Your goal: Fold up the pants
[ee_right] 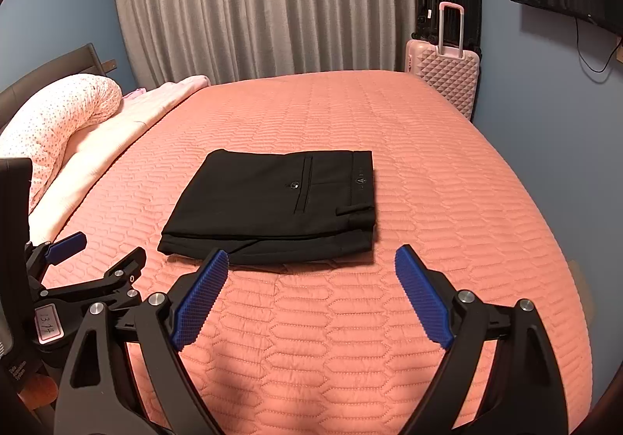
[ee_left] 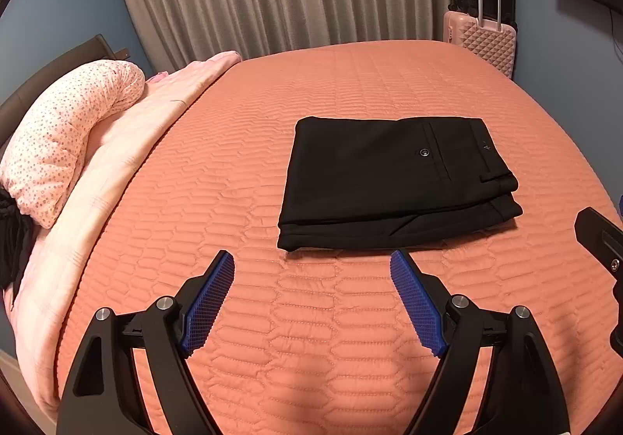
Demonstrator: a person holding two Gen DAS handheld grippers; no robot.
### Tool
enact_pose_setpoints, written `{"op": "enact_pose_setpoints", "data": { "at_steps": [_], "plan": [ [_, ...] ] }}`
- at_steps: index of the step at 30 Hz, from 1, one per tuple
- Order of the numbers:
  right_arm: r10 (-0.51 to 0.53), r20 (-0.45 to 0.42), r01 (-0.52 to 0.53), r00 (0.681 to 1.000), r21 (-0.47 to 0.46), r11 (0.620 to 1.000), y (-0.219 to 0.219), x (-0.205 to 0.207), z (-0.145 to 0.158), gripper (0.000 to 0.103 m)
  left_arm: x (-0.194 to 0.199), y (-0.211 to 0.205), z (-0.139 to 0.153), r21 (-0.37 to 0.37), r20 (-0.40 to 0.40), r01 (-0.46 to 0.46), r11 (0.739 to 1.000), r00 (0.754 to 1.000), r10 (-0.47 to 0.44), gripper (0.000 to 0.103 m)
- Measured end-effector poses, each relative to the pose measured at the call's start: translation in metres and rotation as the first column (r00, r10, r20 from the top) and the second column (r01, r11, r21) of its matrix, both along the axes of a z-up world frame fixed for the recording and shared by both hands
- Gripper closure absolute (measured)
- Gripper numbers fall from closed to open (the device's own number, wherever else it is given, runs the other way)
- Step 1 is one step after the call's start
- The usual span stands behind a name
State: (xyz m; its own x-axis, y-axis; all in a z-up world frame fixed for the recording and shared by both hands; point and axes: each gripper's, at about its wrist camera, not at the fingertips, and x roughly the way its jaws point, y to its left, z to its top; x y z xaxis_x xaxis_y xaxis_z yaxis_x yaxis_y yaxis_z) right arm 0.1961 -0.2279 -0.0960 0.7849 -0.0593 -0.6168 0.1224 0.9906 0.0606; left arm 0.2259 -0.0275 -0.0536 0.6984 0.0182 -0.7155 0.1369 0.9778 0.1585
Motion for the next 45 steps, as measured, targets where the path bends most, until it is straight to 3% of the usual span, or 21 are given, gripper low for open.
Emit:
{"op": "enact_pose_setpoints", "data": {
  "at_steps": [5, 7, 9, 11, 12, 16, 22, 25, 28, 29, 30, 31, 32, 34, 35, 37, 40, 45],
  "plan": [
    [-0.004, -0.001, 0.004, 1.000, -0.008, 1.000, -0.004, 0.004, -0.001, 0.017, 0.002, -0.001, -0.001, -0.001, 0.001, 0.007, 1.000, 1.000, -0.007, 0.022],
    [-0.001, -0.013, 0.001, 1.000, -0.019, 1.000, -0.007, 0.010, -0.005, 0.015, 0.009, 0.003, -0.005, -0.033, -0.023, 0.018, 0.999, 1.000, -0.019, 0.015],
    [0.008, -0.039, -0.007, 0.999, 0.016, 1.000, -0.021, 0.023, -0.017, 0.012, 0.029, 0.016, -0.016, -0.183, -0.118, 0.039, 0.982, 0.991, -0.061, 0.016],
    [0.006, -0.090, 0.000, 0.996, 0.070, 0.998, -0.039, 0.043, -0.032, 0.011, 0.060, 0.032, -0.035, -0.335, -0.218, 0.015, 0.942, 0.971, -0.094, 0.016],
    [-0.008, -0.114, 0.020, 0.993, 0.099, 0.995, -0.046, 0.054, -0.040, 0.011, 0.074, 0.040, -0.045, -0.354, -0.249, -0.008, 0.935, 0.965, -0.085, 0.016],
    [-0.023, -0.201, 0.068, 0.979, 0.220, 0.973, -0.074, 0.102, -0.073, 0.011, 0.134, 0.060, -0.084, -0.339, -0.342, -0.093, 0.936, 0.939, -0.030, 0.016],
    [-0.008, -0.306, 0.121, 0.952, 0.352, 0.928, -0.089, 0.154, -0.125, 0.011, 0.187, 0.069, -0.123, -0.451, -0.415, -0.155, 0.879, 0.908, -0.052, 0.016],
    [0.009, -0.332, 0.124, 0.943, 0.377, 0.918, -0.085, 0.164, -0.142, 0.012, 0.201, 0.063, -0.139, -0.433, -0.451, -0.173, 0.885, 0.891, -0.047, 0.012],
    [0.019, -0.311, 0.090, 0.950, 0.333, 0.939, -0.071, 0.166, -0.144, 0.026, 0.203, 0.058, -0.141, -0.429, -0.441, -0.171, 0.887, 0.897, -0.040, 0.011],
    [0.022, -0.309, 0.087, 0.951, 0.334, 0.939, -0.068, 0.166, -0.144, 0.035, 0.202, 0.057, -0.141, -0.426, -0.437, -0.170, 0.889, 0.899, -0.038, 0.011],
    [0.013, -0.310, 0.093, 0.951, 0.326, 0.941, -0.067, 0.166, -0.144, 0.037, 0.201, 0.055, -0.141, -0.417, -0.434, -0.167, 0.893, 0.900, -0.034, 0.012],
    [0.007, -0.308, 0.097, 0.951, 0.322, 0.942, -0.067, 0.165, -0.143, 0.040, 0.200, 0.055, -0.141, -0.412, -0.431, -0.163, 0.896, 0.902, -0.033, 0.017],
    [0.005, -0.301, 0.101, 0.954, 0.335, 0.937, -0.068, 0.161, -0.142, 0.049, 0.198, 0.052, -0.139, -0.406, -0.424, -0.158, 0.900, 0.905, -0.033, 0.023],
    [0.022, -0.277, 0.085, 0.961, 0.368, 0.926, -0.071, 0.152, -0.137, 0.067, 0.192, 0.050, -0.134, -0.414, -0.410, -0.129, 0.901, 0.910, -0.058, 0.049],
    [0.037, -0.264, 0.071, 0.964, 0.389, 0.919, -0.071, 0.149, -0.133, 0.076, 0.187, 0.052, -0.130, -0.415, -0.406, -0.123, 0.901, 0.912, -0.063, 0.056],
    [0.044, -0.255, 0.061, 0.966, 0.391, 0.918, -0.067, 0.141, -0.124, 0.079, 0.183, 0.055, -0.122, -0.423, -0.399, -0.111, 0.899, 0.914, -0.076, 0.075],
    [0.060, -0.242, 0.045, 0.968, 0.407, 0.912, -0.062, 0.125, -0.113, 0.080, 0.168, 0.063, -0.114, -0.455, -0.408, -0.120, 0.882, 0.909, -0.087, 0.081],
    [0.089, -0.246, 0.031, 0.965, 0.444, 0.895, -0.052, 0.073, -0.099, 0.080, 0.118, 0.075, -0.105, -0.454, -0.403, -0.079, 0.888, 0.907, -0.125, 0.082]
  ]
}}
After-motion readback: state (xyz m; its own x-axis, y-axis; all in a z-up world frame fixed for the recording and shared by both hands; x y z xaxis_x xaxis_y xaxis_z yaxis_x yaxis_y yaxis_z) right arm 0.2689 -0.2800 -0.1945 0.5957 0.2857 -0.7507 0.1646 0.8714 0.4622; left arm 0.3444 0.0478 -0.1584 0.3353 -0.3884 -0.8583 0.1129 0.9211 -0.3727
